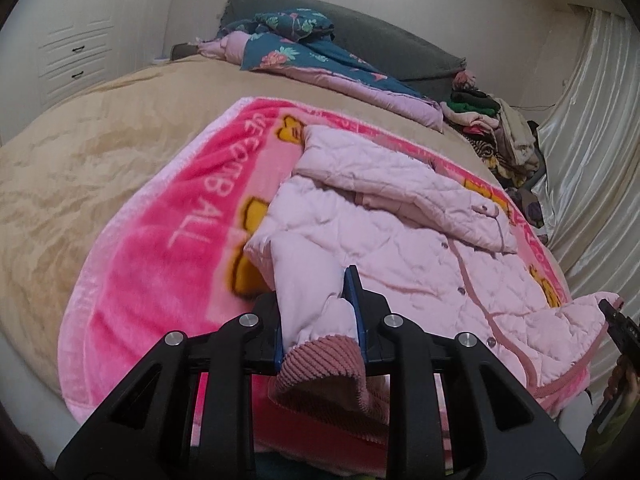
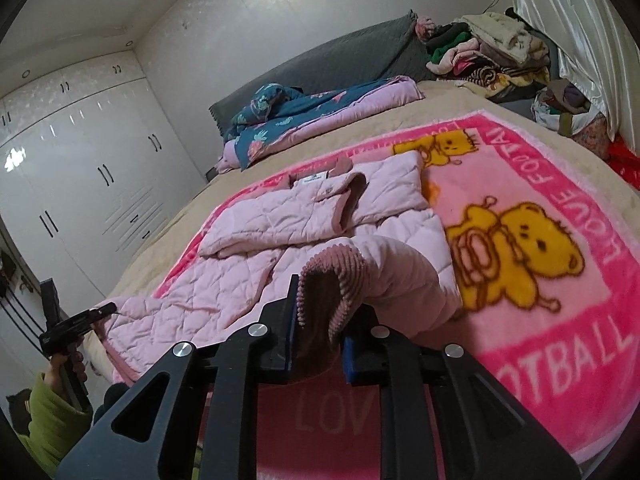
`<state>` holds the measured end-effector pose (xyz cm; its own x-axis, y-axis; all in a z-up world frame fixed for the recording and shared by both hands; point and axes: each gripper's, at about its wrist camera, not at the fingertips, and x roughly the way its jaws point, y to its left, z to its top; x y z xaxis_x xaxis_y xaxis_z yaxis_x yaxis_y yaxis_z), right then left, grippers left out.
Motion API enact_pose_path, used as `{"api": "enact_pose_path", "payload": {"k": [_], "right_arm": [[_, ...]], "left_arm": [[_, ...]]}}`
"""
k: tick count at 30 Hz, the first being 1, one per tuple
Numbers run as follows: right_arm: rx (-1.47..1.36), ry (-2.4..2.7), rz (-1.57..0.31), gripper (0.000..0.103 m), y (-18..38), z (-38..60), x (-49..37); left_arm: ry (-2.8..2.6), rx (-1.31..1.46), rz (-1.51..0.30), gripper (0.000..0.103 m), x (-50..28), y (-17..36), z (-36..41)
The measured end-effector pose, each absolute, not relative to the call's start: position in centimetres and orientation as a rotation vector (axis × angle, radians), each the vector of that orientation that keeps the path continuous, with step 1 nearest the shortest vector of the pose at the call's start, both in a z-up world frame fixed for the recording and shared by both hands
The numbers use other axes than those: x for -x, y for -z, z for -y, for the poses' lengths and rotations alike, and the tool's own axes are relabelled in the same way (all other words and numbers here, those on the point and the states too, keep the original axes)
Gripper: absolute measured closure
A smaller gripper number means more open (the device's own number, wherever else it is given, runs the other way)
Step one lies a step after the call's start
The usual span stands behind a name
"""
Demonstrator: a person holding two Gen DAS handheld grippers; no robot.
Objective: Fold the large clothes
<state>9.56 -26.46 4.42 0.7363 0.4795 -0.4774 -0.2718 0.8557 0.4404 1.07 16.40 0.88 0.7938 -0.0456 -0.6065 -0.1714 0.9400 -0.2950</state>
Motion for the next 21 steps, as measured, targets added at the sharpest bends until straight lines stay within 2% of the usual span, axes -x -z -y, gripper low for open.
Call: {"api": "enact_pose_path", "payload": {"k": [21], "right_arm": [[-0.367, -0.395, -0.532, 0.088, -7.1, 26.1, -14.2]], "left_arm": [[-0.067, 0.323, -0.592, 0.086, -5.7, -4.8, -16.5]]}}
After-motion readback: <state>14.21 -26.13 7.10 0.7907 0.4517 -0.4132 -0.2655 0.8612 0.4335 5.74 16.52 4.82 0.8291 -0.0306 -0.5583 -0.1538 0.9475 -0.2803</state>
